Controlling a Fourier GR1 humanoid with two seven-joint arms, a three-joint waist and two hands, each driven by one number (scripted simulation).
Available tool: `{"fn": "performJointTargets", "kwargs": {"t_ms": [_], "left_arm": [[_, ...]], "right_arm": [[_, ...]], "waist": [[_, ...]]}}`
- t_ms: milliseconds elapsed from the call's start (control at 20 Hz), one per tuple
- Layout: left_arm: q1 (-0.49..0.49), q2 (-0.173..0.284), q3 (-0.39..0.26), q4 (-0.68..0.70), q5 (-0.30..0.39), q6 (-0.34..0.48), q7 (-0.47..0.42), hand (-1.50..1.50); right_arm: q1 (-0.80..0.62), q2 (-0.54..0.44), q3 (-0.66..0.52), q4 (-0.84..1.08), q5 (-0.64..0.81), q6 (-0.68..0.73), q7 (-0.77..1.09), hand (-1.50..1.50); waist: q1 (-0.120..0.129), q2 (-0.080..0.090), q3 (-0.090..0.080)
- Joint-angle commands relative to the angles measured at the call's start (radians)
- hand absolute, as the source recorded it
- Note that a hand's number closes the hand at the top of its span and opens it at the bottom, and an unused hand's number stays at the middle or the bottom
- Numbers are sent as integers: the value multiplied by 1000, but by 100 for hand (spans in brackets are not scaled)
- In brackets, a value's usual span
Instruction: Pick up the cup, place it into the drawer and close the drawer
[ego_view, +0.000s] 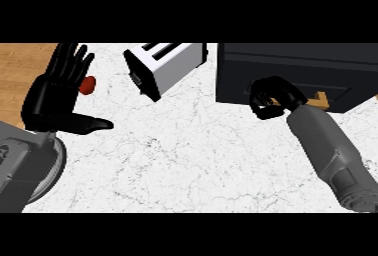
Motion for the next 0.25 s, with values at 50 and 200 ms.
{"fn": "performJointTargets", "kwargs": {"t_ms": [50, 200], "left_arm": [[26, -9, -9, 8, -6, -27, -20, -150], [35, -21, -14, 12, -5, -39, -31, -150]], "right_arm": [[-96, -96, -75, 54, -25, -56, 94, 150], [-100, -96, -81, 57, -32, -52, 84, 150]], "waist": [[27, 42, 11], [33, 44, 10]]}}
